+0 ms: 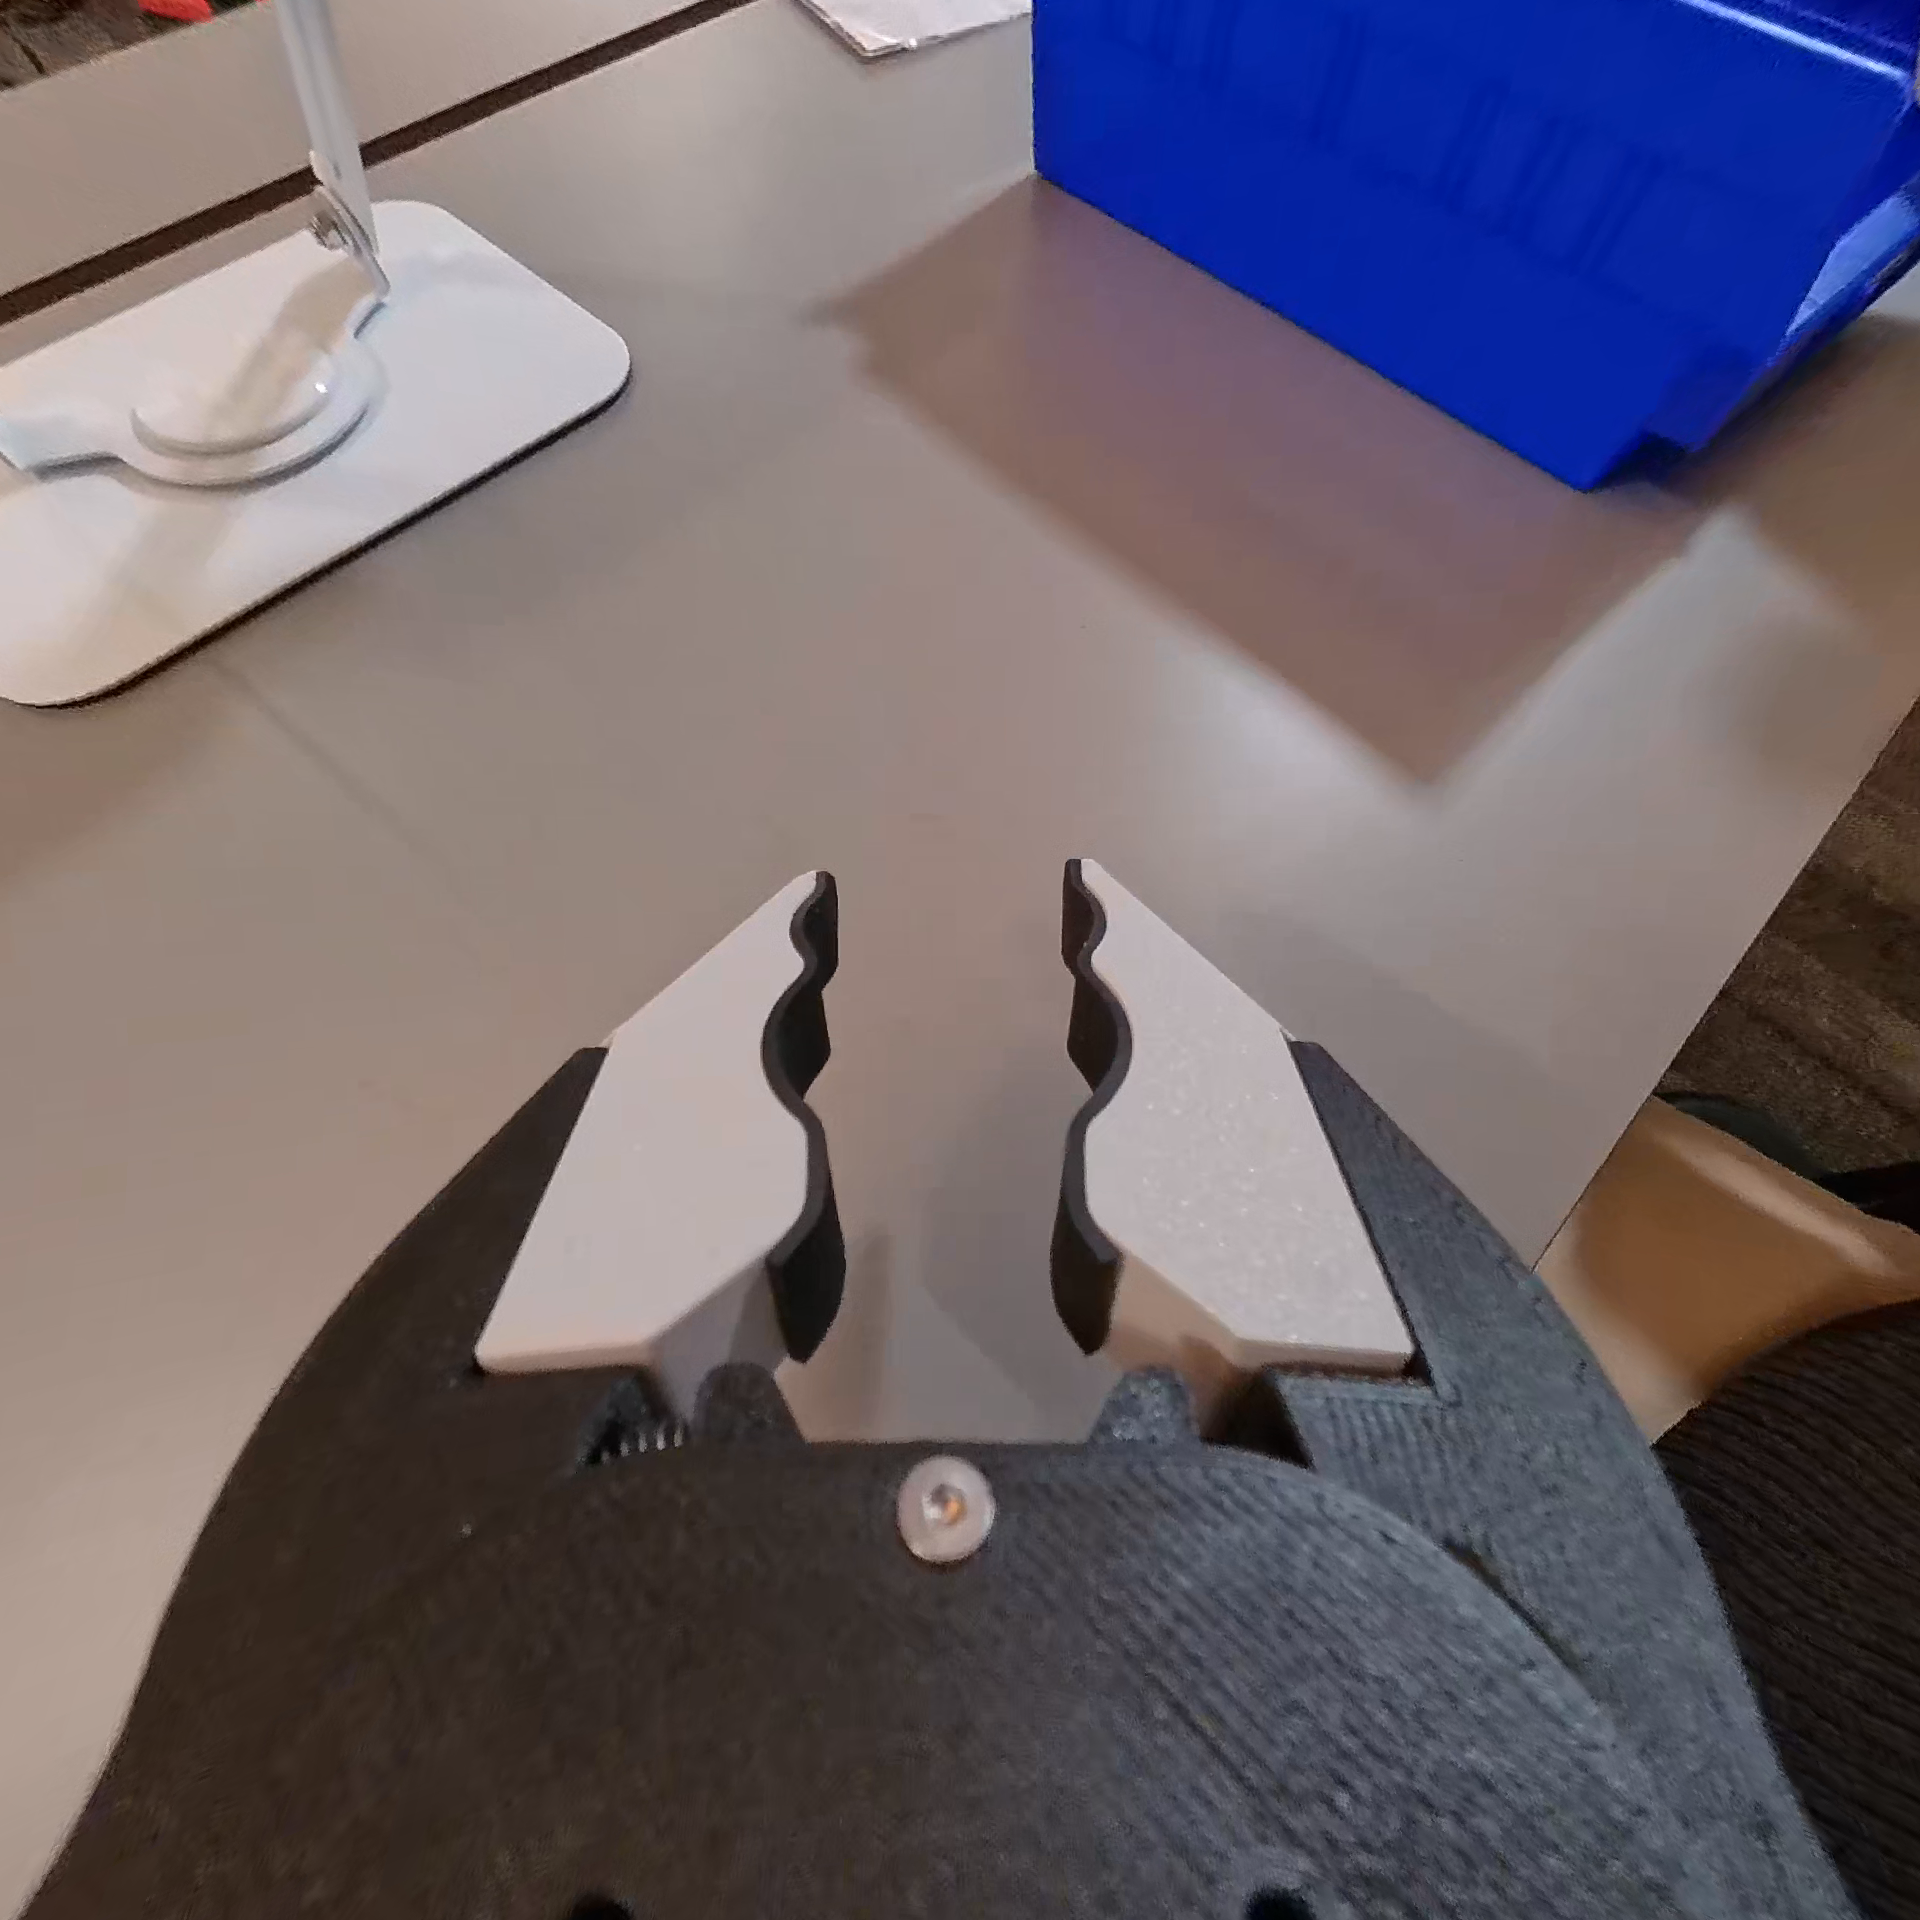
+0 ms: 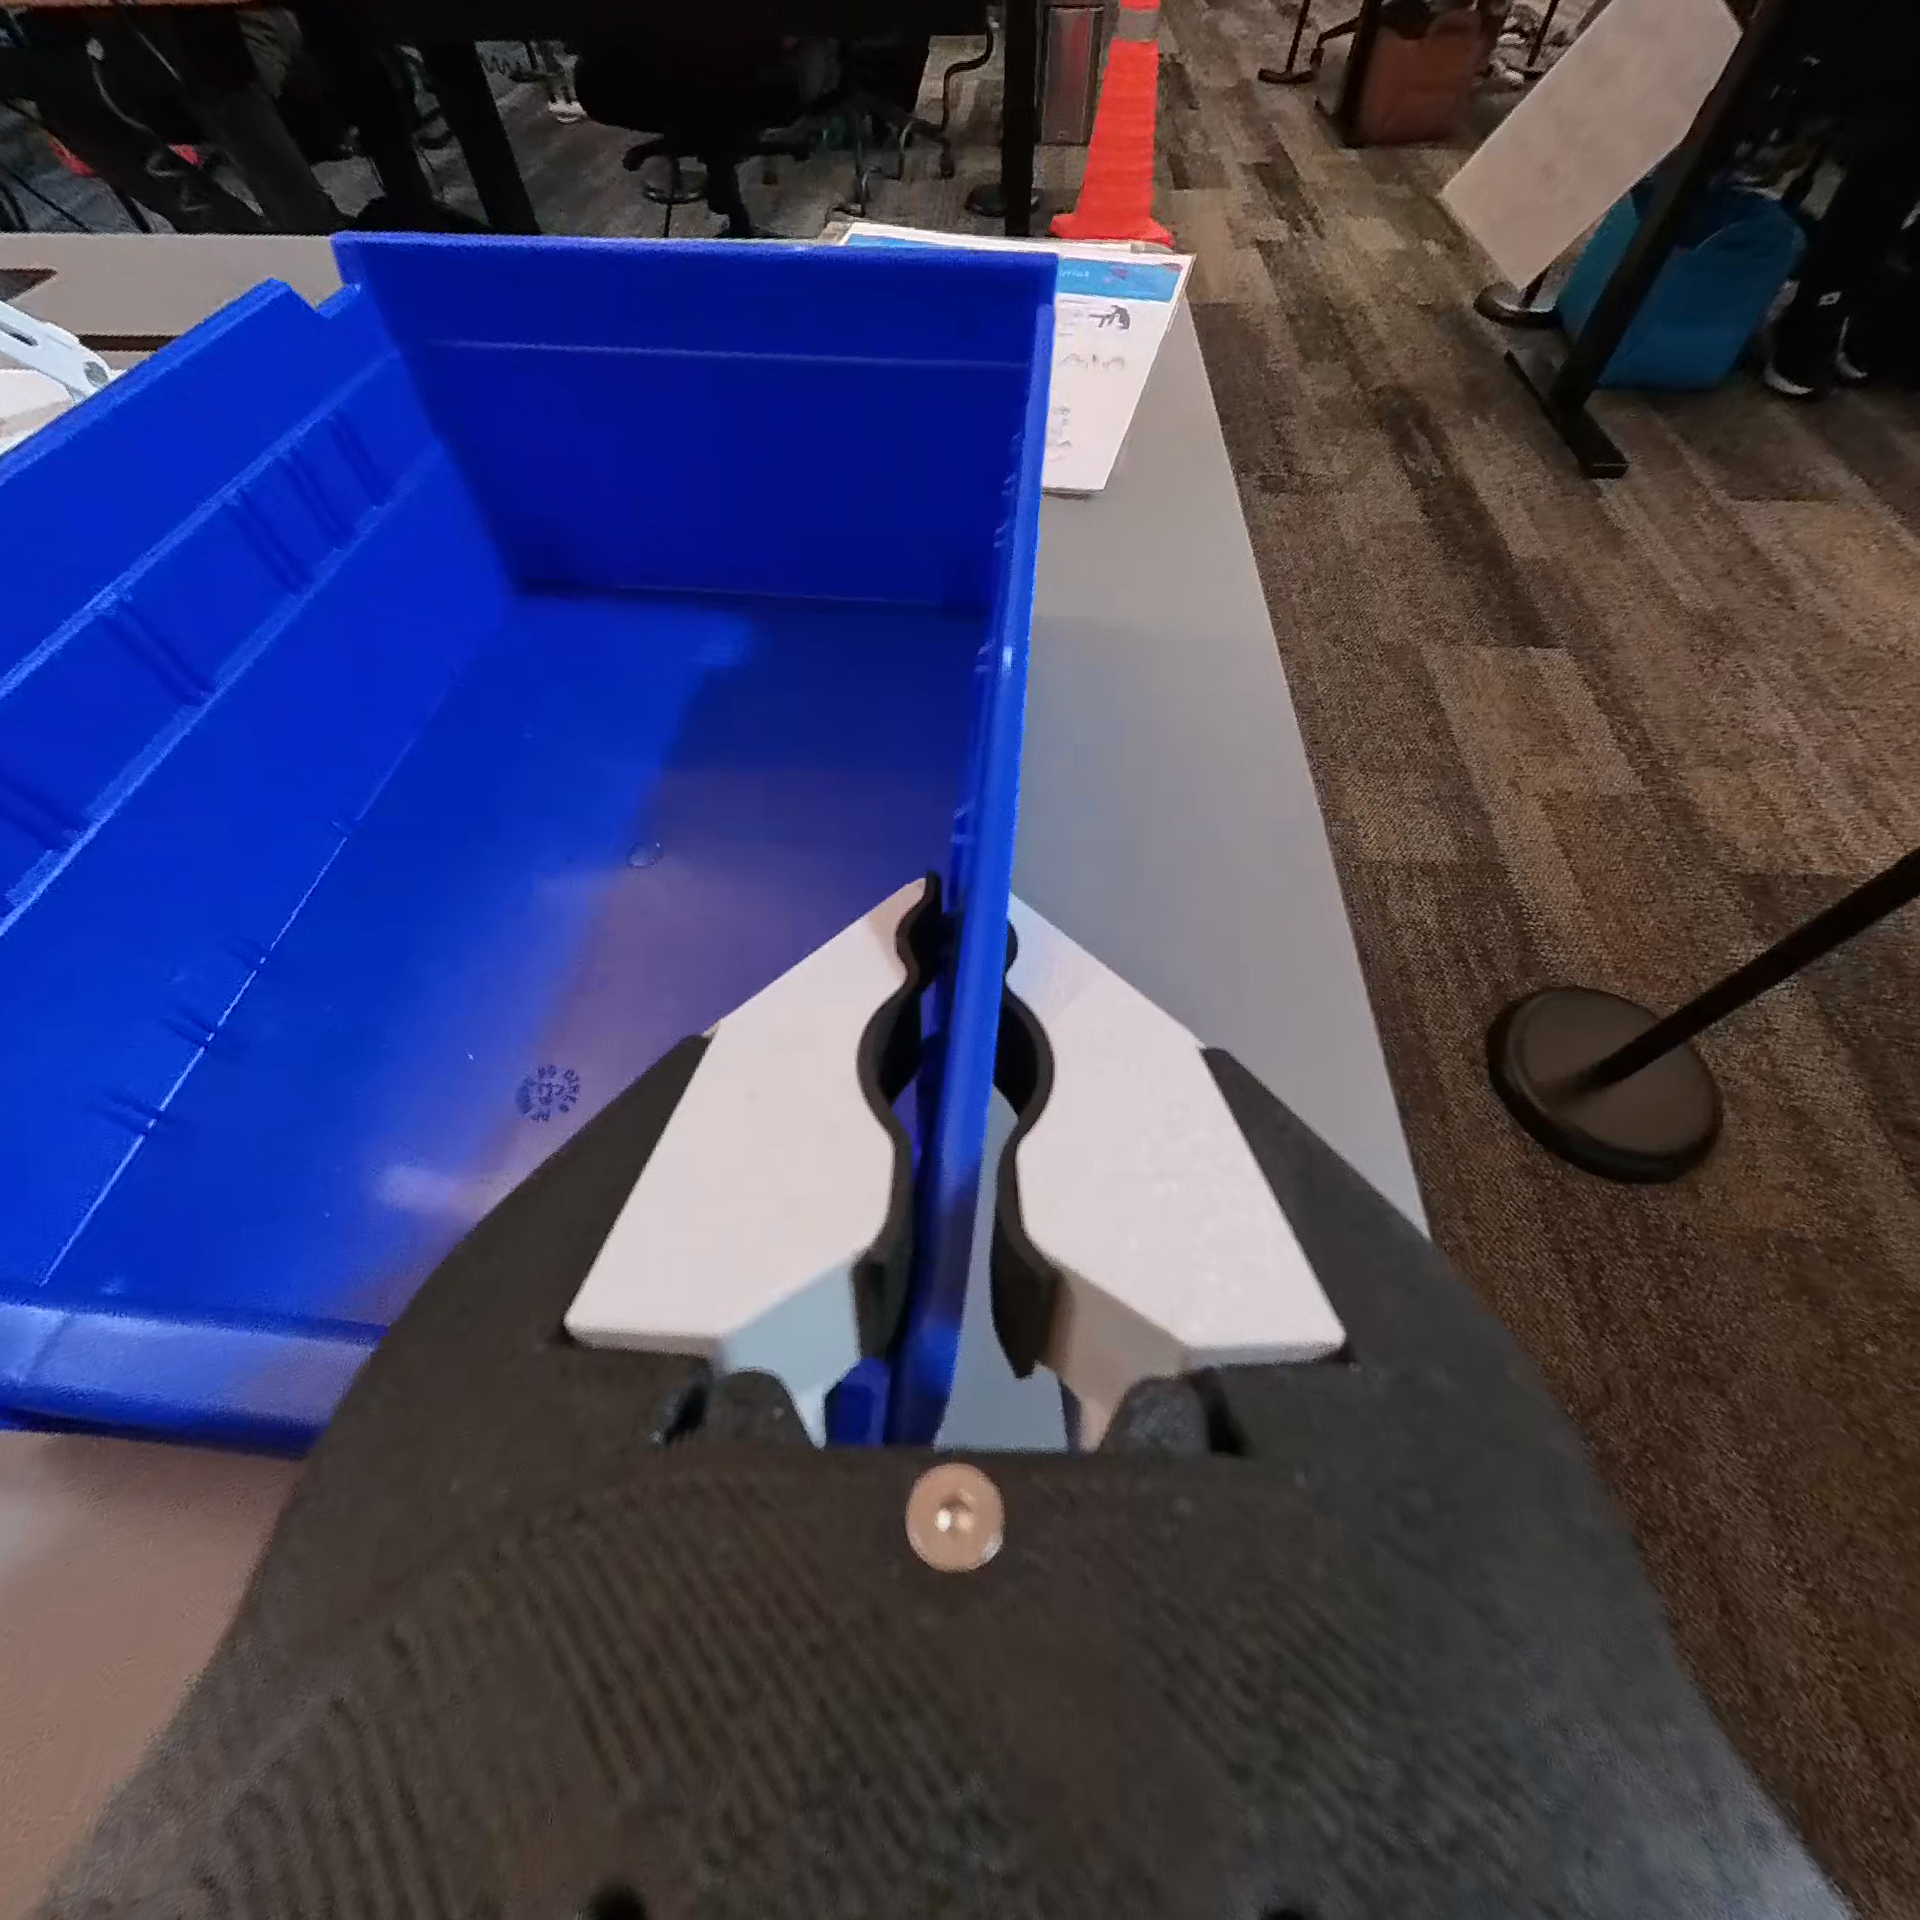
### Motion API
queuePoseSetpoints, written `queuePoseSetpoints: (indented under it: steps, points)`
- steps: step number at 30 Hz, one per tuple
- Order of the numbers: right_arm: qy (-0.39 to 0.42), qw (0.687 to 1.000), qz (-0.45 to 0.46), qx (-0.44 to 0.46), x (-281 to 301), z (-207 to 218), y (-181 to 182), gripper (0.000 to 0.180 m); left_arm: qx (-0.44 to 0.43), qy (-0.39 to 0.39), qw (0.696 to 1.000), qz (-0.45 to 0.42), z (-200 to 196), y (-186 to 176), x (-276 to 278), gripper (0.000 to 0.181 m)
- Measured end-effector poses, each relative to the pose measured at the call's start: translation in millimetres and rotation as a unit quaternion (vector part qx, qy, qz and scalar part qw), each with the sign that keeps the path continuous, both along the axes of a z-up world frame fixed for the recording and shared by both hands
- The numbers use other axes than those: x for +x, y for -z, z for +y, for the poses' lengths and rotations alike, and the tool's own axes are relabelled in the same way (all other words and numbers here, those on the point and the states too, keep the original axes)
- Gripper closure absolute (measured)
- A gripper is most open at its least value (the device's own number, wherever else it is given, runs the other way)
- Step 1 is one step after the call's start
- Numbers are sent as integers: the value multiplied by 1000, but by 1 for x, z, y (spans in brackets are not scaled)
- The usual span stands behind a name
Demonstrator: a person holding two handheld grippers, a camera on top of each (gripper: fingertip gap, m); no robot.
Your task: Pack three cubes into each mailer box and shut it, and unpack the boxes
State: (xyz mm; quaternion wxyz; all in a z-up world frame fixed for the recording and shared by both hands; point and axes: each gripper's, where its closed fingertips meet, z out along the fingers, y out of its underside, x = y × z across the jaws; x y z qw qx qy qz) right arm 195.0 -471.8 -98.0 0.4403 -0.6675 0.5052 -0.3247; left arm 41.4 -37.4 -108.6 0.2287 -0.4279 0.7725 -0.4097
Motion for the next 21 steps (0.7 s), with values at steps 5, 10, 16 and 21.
queuePoseSetpoints:
  steps: [5,10,16,21]
  points:
    - [26,999,26,7,-1,-7,-6,137,-8,-16,1000,-21,4,-8,2,139]
    - [-70,992,-80,67,-33,52,-109,90,-38,-47,998,-31,8,-9,7,141]
    - [-281,949,-125,73,-90,259,-158,77,-77,-72,994,3,4,4,5,137]
    - [-365,910,-117,160,-135,381,-113,157,-52,-103,993,-23,32,-1,3,136]
